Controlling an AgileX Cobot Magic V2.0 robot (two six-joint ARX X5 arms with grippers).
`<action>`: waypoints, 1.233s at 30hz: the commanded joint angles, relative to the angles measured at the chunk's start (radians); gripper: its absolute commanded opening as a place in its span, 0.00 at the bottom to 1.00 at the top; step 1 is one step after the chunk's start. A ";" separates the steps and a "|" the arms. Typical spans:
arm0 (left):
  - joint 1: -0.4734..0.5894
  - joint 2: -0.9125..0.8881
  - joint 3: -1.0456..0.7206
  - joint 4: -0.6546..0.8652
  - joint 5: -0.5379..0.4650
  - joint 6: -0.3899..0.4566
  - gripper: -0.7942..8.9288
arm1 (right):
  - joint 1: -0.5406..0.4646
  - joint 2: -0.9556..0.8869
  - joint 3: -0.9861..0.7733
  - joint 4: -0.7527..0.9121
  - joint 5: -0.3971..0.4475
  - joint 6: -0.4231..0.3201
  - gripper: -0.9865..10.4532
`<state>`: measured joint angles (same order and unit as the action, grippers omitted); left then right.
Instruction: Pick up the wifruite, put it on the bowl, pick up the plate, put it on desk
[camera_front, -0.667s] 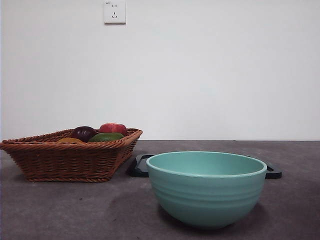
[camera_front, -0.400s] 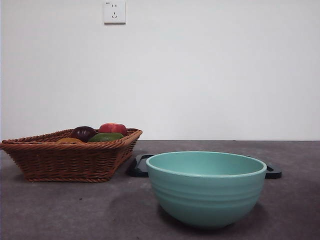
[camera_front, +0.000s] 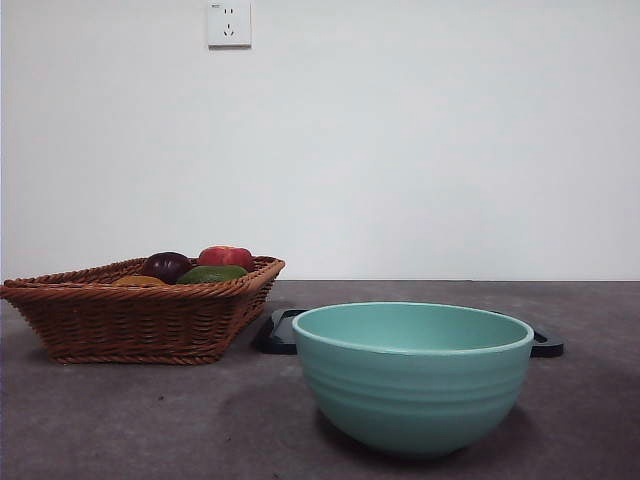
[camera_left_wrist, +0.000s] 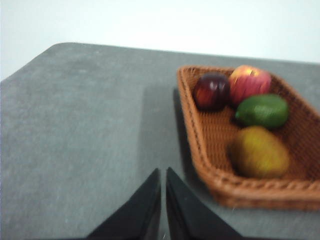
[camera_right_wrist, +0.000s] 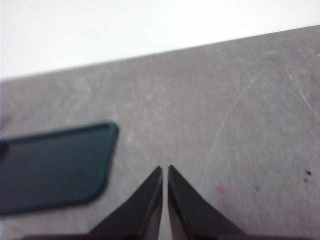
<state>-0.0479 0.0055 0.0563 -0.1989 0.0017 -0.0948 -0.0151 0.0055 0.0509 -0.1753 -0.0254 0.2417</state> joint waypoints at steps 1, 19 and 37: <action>0.002 -0.002 0.051 0.019 -0.005 -0.054 0.10 | 0.001 -0.001 0.053 0.016 0.000 0.096 0.09; 0.001 0.138 0.590 -0.381 -0.004 -0.018 0.10 | 0.095 0.179 0.519 -0.364 -0.103 0.214 0.09; -0.066 0.343 0.875 -0.607 0.183 -0.022 0.10 | 0.251 0.447 0.908 -0.628 -0.271 -0.044 0.09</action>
<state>-0.1020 0.3420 0.9066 -0.8112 0.1795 -0.1215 0.2302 0.4358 0.9352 -0.7990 -0.2676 0.2756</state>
